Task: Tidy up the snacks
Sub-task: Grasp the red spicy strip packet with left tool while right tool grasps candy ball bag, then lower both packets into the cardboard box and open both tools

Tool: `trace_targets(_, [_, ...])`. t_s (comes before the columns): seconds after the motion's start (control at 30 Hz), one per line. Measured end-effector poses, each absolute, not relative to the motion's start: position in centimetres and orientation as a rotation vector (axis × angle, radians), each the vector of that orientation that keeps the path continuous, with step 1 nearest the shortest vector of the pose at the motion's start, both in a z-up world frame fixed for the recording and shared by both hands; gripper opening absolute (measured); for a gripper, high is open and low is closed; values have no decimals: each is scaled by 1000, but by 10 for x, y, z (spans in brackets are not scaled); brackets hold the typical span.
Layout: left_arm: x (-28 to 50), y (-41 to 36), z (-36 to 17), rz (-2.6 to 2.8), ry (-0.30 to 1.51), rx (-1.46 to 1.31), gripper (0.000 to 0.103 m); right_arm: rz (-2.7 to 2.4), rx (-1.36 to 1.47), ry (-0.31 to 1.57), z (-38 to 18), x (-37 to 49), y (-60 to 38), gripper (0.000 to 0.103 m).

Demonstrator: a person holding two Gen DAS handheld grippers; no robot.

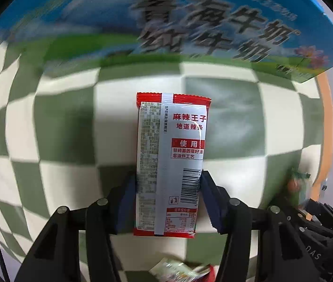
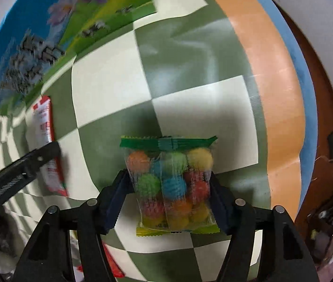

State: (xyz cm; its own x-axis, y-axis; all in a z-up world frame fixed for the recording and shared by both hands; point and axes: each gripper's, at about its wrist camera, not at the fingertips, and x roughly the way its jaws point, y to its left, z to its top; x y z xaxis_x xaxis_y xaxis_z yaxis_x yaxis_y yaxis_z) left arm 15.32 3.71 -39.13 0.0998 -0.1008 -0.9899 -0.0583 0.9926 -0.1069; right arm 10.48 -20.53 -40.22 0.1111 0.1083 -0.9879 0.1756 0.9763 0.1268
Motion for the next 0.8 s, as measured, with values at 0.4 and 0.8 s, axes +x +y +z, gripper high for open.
trace_targets(0.4, [113,85,-417,11,1566,-240,54,54,208,1494,-409,84,-172,60])
trace_targets(0.8, [115,72,-389,-2,1496,-219,43,37,119,1478,-410,101,-150,51])
